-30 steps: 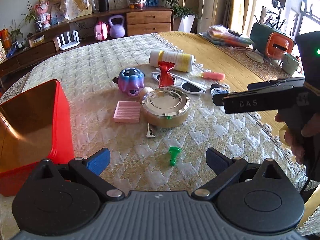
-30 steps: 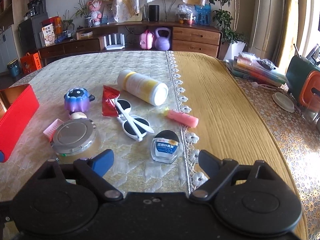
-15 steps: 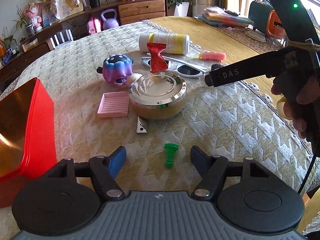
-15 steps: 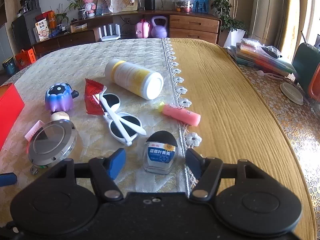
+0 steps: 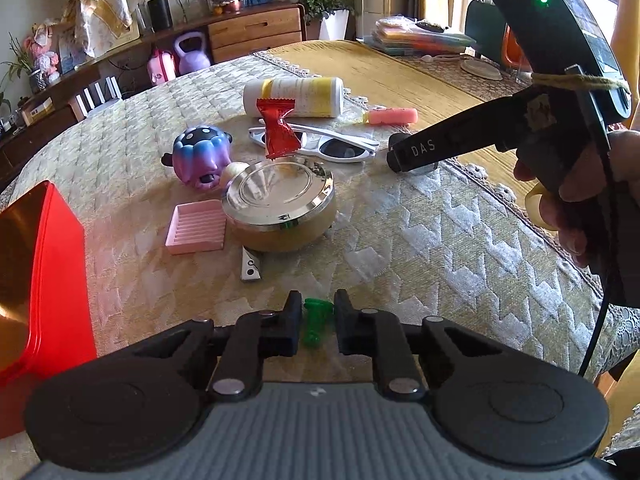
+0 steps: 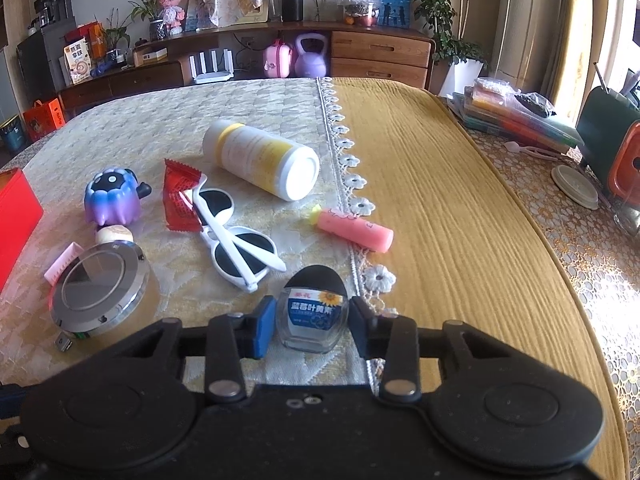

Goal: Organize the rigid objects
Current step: 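Carry both items to the red tin box and lower them inside, then open both grippers to release the items into the tin and withdraw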

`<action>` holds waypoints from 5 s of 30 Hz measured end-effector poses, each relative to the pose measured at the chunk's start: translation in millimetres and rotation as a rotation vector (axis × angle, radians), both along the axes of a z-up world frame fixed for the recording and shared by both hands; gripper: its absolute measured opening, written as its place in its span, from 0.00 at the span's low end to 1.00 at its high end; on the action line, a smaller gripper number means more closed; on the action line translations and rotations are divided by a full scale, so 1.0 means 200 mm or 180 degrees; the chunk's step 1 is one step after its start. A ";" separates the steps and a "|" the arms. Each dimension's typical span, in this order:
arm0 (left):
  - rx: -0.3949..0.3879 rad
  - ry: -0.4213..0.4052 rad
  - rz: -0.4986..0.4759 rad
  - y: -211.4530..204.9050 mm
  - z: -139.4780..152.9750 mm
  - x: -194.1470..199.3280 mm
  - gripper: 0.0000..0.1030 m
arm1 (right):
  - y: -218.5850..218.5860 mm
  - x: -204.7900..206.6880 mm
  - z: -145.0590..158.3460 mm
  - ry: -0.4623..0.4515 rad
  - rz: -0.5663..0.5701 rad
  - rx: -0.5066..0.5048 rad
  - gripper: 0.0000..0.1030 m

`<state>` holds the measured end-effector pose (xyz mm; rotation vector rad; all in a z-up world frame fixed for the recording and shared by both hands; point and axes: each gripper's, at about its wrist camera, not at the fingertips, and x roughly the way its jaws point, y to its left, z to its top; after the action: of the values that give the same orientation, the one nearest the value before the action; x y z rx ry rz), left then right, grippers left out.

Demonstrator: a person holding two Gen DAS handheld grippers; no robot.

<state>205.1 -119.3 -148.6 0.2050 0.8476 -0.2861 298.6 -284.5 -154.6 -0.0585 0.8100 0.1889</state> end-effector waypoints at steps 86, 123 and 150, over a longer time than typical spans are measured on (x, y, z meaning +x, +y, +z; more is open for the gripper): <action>-0.0198 0.0559 0.1510 1.41 0.10 0.63 0.15 | 1.64 -0.14 0.17 0.0324 0.1991 -0.0236 0.37; -0.0296 0.0361 0.1652 1.37 0.34 0.40 0.16 | 1.40 -0.29 0.43 0.0006 0.1862 0.0102 0.63; -0.0386 -0.0210 0.1396 1.09 0.63 -0.09 0.16 | 0.93 -0.56 0.68 -0.0275 0.1567 0.0536 0.73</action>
<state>187.1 99.7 -22.6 -0.0862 0.7849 0.0801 186.0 -98.1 -18.7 -0.1063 0.6800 0.7140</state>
